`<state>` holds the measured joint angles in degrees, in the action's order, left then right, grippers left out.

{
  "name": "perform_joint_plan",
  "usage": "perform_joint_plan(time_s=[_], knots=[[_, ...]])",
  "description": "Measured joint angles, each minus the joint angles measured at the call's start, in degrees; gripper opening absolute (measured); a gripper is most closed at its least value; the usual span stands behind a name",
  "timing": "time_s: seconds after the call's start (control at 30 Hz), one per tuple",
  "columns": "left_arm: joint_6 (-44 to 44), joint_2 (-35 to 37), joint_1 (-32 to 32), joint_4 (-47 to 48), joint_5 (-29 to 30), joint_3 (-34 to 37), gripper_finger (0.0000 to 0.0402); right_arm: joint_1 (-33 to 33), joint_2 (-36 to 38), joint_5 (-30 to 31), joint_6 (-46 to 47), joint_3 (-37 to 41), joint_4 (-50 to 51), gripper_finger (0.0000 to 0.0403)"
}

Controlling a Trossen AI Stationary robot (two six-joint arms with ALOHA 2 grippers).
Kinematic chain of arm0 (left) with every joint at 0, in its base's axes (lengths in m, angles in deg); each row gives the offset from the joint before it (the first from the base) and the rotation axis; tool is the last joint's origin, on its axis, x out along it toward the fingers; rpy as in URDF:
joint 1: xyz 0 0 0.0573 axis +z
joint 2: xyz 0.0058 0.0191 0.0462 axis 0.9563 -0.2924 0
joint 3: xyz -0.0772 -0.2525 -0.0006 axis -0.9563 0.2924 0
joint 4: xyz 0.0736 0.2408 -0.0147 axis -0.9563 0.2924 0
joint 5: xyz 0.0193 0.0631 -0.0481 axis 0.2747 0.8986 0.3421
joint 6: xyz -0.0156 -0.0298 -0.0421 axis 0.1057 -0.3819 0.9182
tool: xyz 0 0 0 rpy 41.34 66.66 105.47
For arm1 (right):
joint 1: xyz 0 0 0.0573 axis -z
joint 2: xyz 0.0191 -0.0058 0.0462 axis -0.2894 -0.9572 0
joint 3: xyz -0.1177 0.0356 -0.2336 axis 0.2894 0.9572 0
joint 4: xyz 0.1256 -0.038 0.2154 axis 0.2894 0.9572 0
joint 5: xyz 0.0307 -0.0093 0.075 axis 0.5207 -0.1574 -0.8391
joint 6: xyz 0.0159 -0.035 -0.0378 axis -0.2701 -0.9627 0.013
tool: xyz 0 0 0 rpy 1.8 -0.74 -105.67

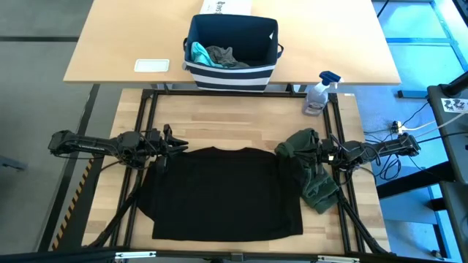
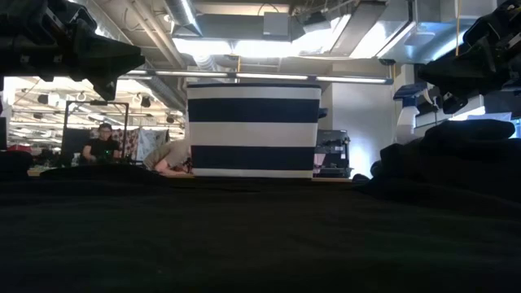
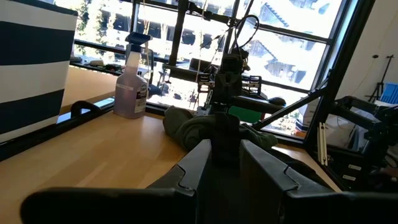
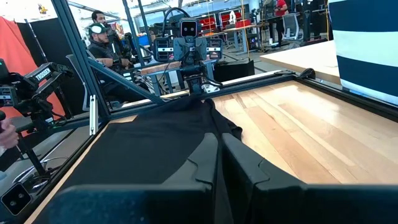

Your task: Fold Laundry from Bin

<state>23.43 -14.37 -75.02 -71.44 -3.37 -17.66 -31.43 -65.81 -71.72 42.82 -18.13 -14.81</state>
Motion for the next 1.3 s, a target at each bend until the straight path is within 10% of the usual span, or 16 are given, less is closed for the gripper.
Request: perform_joint_plan(time_s=[1.3], knots=[[0.9,0.0,0.0,-0.4,0.9,0.0,0.0080,0.0,0.0,7.1,-1.5,0.0,-0.6,0.0024]])
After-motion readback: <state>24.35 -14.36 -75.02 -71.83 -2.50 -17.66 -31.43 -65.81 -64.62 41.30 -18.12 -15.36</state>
